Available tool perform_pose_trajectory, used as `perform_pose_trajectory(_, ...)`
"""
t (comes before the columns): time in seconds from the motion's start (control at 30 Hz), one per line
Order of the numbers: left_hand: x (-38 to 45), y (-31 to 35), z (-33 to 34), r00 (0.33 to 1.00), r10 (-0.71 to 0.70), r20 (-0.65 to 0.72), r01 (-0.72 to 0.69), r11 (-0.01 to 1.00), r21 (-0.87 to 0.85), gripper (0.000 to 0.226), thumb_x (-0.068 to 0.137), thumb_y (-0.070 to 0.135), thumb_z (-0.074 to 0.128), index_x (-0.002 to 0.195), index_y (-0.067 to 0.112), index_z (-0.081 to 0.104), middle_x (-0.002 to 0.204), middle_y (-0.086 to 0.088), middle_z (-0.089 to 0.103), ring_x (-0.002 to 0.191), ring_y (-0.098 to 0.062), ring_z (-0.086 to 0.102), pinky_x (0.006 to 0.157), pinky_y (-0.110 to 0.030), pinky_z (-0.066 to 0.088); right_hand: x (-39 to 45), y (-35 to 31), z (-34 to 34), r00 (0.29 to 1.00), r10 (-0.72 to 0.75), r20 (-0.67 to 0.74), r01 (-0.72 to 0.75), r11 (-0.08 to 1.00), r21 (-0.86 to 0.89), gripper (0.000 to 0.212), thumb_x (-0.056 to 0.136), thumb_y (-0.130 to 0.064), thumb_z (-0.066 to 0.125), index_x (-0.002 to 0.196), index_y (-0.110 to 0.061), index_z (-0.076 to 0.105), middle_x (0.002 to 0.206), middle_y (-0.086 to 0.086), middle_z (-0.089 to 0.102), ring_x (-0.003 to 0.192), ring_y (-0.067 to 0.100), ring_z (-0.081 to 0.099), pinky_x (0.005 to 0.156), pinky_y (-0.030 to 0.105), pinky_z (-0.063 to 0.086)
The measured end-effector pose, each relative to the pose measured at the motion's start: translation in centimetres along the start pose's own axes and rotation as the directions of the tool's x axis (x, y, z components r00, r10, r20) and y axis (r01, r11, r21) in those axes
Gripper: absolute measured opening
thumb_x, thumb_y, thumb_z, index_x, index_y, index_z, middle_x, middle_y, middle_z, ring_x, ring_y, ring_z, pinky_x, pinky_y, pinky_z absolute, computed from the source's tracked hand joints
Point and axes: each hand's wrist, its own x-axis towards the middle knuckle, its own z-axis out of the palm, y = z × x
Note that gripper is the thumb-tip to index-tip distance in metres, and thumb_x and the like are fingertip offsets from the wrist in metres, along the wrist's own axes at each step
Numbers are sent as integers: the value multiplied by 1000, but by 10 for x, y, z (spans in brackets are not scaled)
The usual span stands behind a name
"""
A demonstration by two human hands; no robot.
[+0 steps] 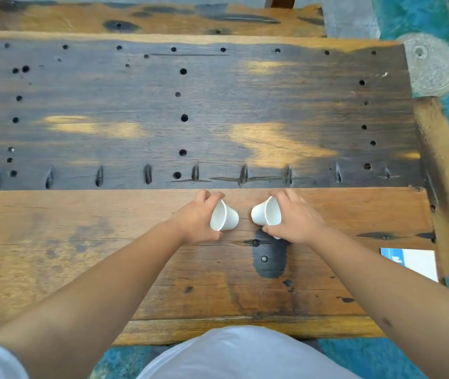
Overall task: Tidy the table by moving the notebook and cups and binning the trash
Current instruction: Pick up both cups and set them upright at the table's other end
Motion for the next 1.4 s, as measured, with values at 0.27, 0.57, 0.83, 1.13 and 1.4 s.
perform_pose_trajectory(0.27,8,34,26,991,-100,-91,103,994,30,105,59,69,73,142,36,20,136,-4,35,121,-30,49,88,-44,51,-5,-5,15,995,89,-53,-88,996,15,103,64,-71,69,146,-35,19,151,-8,29,126,28,37,93,45,44)
perform_pose_trajectory(0.57,3,37,44,966,-198,-168,154,957,-244,115,58,62,80,148,36,14,150,-3,26,133,-32,40,103,-48,42,-9,-4,24,980,198,-11,-179,908,378,103,67,-56,78,148,-41,16,153,2,22,123,34,50,95,52,48)
perform_pose_trajectory(0.83,1,46,56,931,-277,-240,186,921,-343,104,59,58,81,144,29,30,140,-5,43,120,-29,53,92,-38,44,-10,-5,29,975,222,-19,-197,898,394,96,61,-53,82,140,-47,28,139,3,36,118,29,48,90,41,44)
perform_pose_trajectory(1.13,-3,53,69,914,-315,-255,172,871,-459,93,62,50,82,141,35,36,137,-3,41,120,-25,49,86,-28,36,-19,-11,42,957,287,-31,-239,849,471,90,56,-52,81,131,-48,33,129,1,40,94,17,45,62,21,35)
perform_pose_trajectory(1.4,-28,51,75,874,-396,-282,195,817,-543,88,62,44,85,137,33,40,128,-3,43,105,-15,43,89,-30,40,-43,-10,51,943,333,-15,-276,803,528,93,56,-49,83,135,-45,35,120,-5,34,98,16,39,69,24,38)
